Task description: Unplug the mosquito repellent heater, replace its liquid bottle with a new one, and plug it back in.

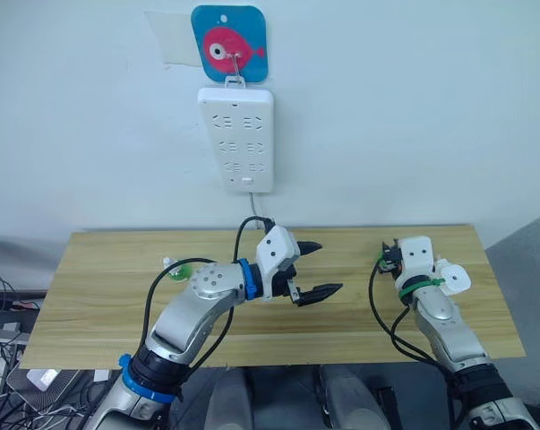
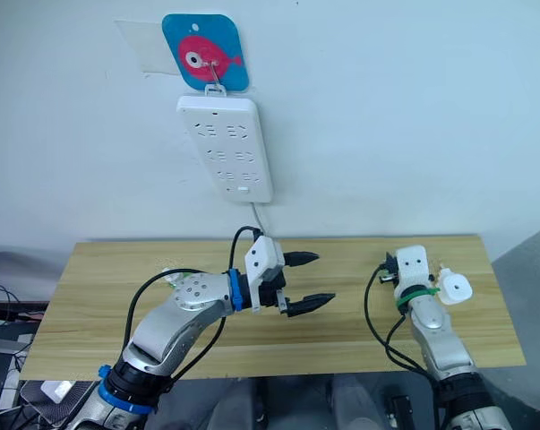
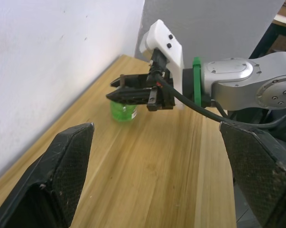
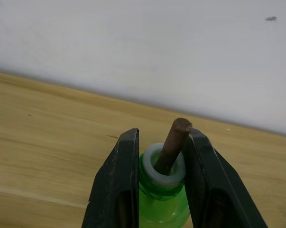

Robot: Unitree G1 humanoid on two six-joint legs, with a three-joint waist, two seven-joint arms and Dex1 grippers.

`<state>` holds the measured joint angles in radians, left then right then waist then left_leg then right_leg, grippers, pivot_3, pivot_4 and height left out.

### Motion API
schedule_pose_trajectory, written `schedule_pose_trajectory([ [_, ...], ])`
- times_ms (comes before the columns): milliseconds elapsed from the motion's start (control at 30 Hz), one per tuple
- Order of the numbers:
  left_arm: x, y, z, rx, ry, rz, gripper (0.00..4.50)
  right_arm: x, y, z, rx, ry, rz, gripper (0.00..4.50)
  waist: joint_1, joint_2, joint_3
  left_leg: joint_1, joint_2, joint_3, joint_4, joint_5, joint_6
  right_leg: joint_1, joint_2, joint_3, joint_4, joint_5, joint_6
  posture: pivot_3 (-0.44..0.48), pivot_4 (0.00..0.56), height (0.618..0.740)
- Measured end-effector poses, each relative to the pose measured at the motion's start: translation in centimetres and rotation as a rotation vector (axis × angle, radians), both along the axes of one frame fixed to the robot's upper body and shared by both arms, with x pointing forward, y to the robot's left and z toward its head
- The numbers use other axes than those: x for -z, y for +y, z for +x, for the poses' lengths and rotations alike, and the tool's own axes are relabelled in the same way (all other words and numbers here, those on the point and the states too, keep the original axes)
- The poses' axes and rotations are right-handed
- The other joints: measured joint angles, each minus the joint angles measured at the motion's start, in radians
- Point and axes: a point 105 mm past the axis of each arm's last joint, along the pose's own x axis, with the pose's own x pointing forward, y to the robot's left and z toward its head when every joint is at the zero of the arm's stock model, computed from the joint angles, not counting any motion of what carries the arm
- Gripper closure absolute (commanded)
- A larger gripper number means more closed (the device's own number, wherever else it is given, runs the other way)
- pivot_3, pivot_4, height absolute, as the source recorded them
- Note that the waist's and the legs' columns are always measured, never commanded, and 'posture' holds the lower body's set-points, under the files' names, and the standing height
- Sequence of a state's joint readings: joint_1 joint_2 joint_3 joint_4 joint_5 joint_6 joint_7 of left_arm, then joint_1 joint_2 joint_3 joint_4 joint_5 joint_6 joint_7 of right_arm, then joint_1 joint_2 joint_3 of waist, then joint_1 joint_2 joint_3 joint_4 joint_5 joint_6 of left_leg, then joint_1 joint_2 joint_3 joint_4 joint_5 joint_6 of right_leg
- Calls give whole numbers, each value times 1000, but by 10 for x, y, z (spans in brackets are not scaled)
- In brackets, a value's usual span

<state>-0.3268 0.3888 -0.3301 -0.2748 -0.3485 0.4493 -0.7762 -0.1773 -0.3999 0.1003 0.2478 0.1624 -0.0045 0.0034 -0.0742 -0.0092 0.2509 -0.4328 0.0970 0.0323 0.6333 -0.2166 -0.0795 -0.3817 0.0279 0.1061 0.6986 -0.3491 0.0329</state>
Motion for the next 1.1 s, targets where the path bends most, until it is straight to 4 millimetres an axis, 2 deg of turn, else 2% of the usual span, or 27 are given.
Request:
schedule_pose_trajectory([
  [167, 0, 1, 1, -1, -1, 1, 0, 7, 0, 0, 6, 13, 14, 3661, 0, 0, 0, 1, 0, 0, 0, 0, 0, 2, 0, -1, 0, 0, 0, -77, 246, 740],
  [333, 0, 1, 1, -2, 0, 2, 0, 12, -1, 2, 17, 28, 38, 2092, 2, 0, 0, 1, 0, -2, 2, 0, 0, 3, 0, -2, 0, 0, 0, -70, 245, 740],
  [400, 1, 2, 1, -6, 3, 2, 0, 13, -1, 1, 8, 35, 36, 1263, 3, 0, 0, 1, 0, -2, 2, 0, 0, 3, 0, -2, 0, 0, 0, -67, 243, 740],
  [433, 1, 2, 0, -8, 4, 1, 0, 13, -2, 1, 5, 36, 36, 1034, 3, 0, 0, 1, 0, -2, 2, 0, 0, 3, 0, -2, 0, 0, 0, -66, 243, 740],
  [500, 3, 5, -1, -19, 11, -4, 0, 14, -4, -6, -12, 48, 32, 237, 8, 0, 0, 1, 0, -2, 2, 0, 0, 3, 0, -2, 0, 0, 0, -69, 245, 740],
  [533, 5, 7, -2, -28, 20, -4, 0, 15, -5, -11, -27, 55, 22, 31, 11, 0, 0, 1, 0, -2, 2, 0, 0, 3, 0, -2, 0, 0, 0, -69, 245, 740],
  [733, 22, 34, -10, -160, 61, -15, 0, -2, -5, -45, -130, 105, -11, 31, 18, 1, 0, 2, 0, -3, 2, 0, 0, 5, 0, -2, 0, 0, 0, -72, 253, 740],
  [833, 31, 52, -14, -295, 42, -34, 0, -8, 3, -66, -231, 183, -13, 31, 18, 1, 0, 4, 0, -4, 3, 0, 0, 8, 0, -3, -1, 0, 0, -70, 260, 740],
  [867, 37, 64, -17, -392, 31, -54, 0, -11, 8, -73, -299, 225, -29, 31, 16, 1, 0, 5, 0, -2, 2, -1, 0, 9, -1, -2, -1, 0, 0, -69, 259, 740],
  [967, 67, 102, -28, -673, 80, -59, 0, -28, 28, -76, -479, 275, -36, 31, 7, -3, 0, 12, 0, -2, 2, -3, 4, 14, -1, 0, -1, 0, 0, -63, 260, 740],
  [1033, 82, 121, -32, -821, 123, -82, 0, -48, 54, -69, -602, 238, 4, 31, 6, -5, 2, 14, -1, -4, 2, -3, 4, 15, 0, 0, 0, 0, 0, -55, 258, 740],
  [1100, 86, 140, -34, -963, 112, -109, 0, -67, 81, -60, -691, 196, 78, 31, 10, -8, 3, 14, 0, -5, 2, -3, 4, 15, 1, -1, 1, 1, -1, -39, 261, 740],
])
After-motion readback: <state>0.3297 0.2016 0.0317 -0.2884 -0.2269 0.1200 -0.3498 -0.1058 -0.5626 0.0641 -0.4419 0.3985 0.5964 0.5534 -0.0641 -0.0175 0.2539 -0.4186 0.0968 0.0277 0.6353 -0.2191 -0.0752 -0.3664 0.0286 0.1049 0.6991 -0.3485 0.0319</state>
